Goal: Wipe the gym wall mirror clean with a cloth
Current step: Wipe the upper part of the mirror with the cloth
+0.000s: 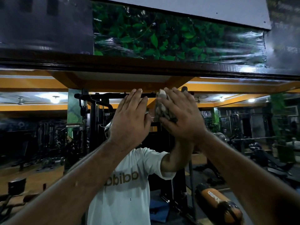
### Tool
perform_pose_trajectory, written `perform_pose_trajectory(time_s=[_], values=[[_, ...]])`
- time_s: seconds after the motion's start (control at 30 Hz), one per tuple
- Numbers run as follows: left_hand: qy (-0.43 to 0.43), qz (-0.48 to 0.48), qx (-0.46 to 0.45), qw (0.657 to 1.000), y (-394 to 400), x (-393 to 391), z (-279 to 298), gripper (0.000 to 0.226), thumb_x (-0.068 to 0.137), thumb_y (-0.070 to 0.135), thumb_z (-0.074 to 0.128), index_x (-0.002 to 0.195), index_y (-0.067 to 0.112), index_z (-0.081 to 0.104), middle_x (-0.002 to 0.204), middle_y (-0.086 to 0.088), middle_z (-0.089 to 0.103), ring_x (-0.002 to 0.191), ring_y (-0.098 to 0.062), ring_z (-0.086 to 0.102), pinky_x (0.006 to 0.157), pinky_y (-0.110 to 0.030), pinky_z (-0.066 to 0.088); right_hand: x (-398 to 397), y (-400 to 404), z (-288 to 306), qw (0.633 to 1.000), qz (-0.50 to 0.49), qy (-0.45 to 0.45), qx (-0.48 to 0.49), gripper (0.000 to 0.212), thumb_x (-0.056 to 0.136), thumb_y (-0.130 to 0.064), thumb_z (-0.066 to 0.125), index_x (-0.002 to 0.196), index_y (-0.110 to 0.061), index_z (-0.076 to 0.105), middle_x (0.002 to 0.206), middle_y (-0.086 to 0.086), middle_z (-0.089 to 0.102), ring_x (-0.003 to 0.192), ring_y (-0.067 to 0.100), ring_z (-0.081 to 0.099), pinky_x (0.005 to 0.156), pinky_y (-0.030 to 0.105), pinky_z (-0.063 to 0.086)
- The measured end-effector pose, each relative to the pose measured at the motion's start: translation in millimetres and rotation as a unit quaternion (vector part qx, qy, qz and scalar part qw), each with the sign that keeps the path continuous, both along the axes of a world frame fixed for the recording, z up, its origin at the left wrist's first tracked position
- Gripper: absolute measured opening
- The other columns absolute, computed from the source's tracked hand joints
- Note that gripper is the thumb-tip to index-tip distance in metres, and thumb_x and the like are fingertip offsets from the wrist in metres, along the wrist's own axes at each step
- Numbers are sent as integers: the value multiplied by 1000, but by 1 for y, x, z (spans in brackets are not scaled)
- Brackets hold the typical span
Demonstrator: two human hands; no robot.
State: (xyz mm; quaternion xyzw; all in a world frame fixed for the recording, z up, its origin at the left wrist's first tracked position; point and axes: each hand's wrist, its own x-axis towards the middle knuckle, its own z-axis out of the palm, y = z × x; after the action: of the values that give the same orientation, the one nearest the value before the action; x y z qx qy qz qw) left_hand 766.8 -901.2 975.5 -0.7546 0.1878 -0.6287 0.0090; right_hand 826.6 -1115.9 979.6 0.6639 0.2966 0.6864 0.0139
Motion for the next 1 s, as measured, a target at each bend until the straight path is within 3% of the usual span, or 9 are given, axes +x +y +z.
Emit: perform_pose_trajectory(time_s=[0.17, 0.2, 0.33, 0.4, 0.5, 0.67, 0.77, 0.87, 1.0], values=[[-15, -3, -21, 1000, 10, -9, 13, 54, 98, 29, 51, 144, 1, 49, 156, -21, 39, 149, -32, 32, 122, -48, 26, 1, 11, 28, 960, 23, 39, 276, 68, 102, -59, 43, 159, -22, 41, 168, 8, 35, 157, 29, 27, 128, 56, 16], [-12, -3, -24, 1000, 11, -10, 16, 54, 98, 28, 52, 144, 0, 48, 156, -22, 39, 149, -32, 31, 122, -47, 24, -2, 26, 28, 962, 23, 40, 268, 68, 102, -59, 44, 159, -23, 39, 168, 8, 34, 157, 29, 25, 129, 54, 14], [-14, -4, -31, 999, 20, -12, 20, 53, 100, 27, 50, 145, 1, 47, 158, -21, 37, 150, -31, 29, 124, -45, 21, -5, 47, 17, 999, 13, 1, 35, 67, 101, -58, 49, 157, -22, 45, 167, 9, 37, 156, 29, 29, 127, 55, 18], [-23, -1, -37, 999, 28, -13, 18, 52, 100, 26, 50, 145, 1, 47, 158, -20, 37, 150, -31, 29, 124, -45, 22, -4, 40, 27, 997, 10, -2, 73, 68, 100, -58, 46, 157, -20, 45, 166, 9, 38, 156, 30, 30, 126, 56, 20], [-23, 9, -47, 999, 43, -14, 16, 53, 100, 27, 49, 146, 2, 47, 158, -20, 37, 150, -31, 28, 124, -47, 23, -10, 58, 38, 971, 22, 25, 238, 67, 101, -57, 44, 159, -23, 41, 169, 6, 34, 158, 29, 25, 127, 56, 18], [-11, 23, -17, 1000, 61, -12, 8, 57, 101, 29, 44, 151, 2, 40, 162, -19, 30, 152, -30, 24, 125, -42, 16, -19, 80, 27, 998, 33, 16, 57, 65, 101, -56, 46, 157, -22, 46, 168, 5, 35, 158, 26, 26, 128, 53, 15], [-19, 4, -13, 1000, 69, -14, 2, 58, 101, 32, 40, 149, 1, 42, 160, -19, 34, 151, -30, 28, 124, -45, 22, -14, 66, 36, 991, 27, 14, 129, 67, 100, -55, 46, 157, -20, 45, 167, 7, 37, 157, 29, 29, 126, 57, 20], [-36, -14, 6, 999, 74, -15, -8, 56, 102, 34, 39, 146, 0, 47, 156, -20, 41, 149, -30, 33, 123, -45, 25, -17, 88, 29, 969, 33, 44, 243, 68, 102, -55, 42, 161, -22, 37, 170, 6, 31, 159, 28, 21, 129, 54, 12], [-29, 0, 17, 999, 76, -11, -16, 58, 101, 35, 39, 148, 0, 44, 158, -20, 37, 150, -30, 30, 124, -42, 19, -19, 88, 4, 996, 21, 15, 82, 66, 101, -51, 49, 158, -19, 43, 169, 5, 33, 159, 26, 23, 128, 53, 14]])
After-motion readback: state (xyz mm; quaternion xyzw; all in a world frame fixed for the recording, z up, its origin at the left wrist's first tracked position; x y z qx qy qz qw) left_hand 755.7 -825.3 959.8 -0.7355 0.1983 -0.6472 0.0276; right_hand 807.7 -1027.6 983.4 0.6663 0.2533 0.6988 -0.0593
